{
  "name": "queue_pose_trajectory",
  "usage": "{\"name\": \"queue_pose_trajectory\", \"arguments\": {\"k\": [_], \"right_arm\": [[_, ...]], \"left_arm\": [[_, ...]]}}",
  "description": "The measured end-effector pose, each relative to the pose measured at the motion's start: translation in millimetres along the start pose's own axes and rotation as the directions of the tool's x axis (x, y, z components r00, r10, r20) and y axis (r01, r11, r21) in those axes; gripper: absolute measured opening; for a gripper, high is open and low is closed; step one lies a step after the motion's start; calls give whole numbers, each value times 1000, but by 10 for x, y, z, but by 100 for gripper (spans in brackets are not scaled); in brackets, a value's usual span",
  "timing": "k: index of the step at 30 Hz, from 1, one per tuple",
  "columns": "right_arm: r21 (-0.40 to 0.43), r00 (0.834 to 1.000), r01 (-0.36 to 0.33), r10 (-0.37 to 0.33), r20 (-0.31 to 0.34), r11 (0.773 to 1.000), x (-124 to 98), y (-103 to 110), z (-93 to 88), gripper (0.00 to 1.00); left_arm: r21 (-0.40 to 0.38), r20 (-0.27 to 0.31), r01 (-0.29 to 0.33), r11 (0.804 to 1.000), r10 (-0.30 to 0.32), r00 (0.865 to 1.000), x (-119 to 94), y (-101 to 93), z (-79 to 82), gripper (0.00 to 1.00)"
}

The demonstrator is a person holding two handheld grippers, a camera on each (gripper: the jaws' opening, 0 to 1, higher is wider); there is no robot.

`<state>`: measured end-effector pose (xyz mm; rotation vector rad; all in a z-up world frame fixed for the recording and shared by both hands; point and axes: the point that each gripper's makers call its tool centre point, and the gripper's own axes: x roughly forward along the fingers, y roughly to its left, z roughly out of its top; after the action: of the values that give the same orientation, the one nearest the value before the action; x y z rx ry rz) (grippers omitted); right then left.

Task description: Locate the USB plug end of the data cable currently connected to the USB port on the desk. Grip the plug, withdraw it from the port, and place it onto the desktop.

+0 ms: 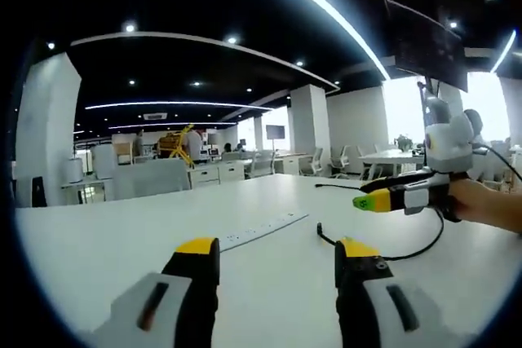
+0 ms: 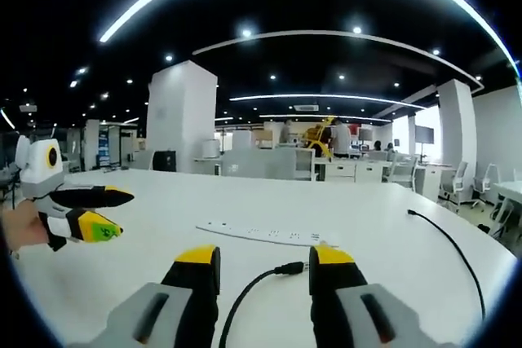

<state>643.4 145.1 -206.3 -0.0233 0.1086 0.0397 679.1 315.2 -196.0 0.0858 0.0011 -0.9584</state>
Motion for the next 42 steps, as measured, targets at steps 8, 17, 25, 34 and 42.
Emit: {"name": "queue_pose_trajectory", "arguments": {"k": [8, 17, 25, 34, 42], "right_arm": [[20, 998, -6, 5, 58, 1000, -319, 114, 174, 44], [-1, 993, 16, -16, 121, 1000, -695, 228, 357, 44], [-43, 987, 26, -19, 158, 999, -999, 385, 402, 46], [-83, 971, 106, -85, 223, 991, -1417, 479, 317, 47], [-33, 945, 188, -172, 279, 982, -1758, 451, 153, 51]], "left_arm": [[-35, 68, -29, 999, 32, 997, -450, -28, 193, 57], [-83, 84, -110, 990, 117, 989, -1035, 140, 218, 57], [-31, 89, -219, 975, 221, 971, -1532, 283, 226, 58], [-51, 87, -294, 954, 298, 951, -2012, 202, 15, 59], [-25, 125, -382, 924, 382, 916, -2282, 183, -55, 60]]}}
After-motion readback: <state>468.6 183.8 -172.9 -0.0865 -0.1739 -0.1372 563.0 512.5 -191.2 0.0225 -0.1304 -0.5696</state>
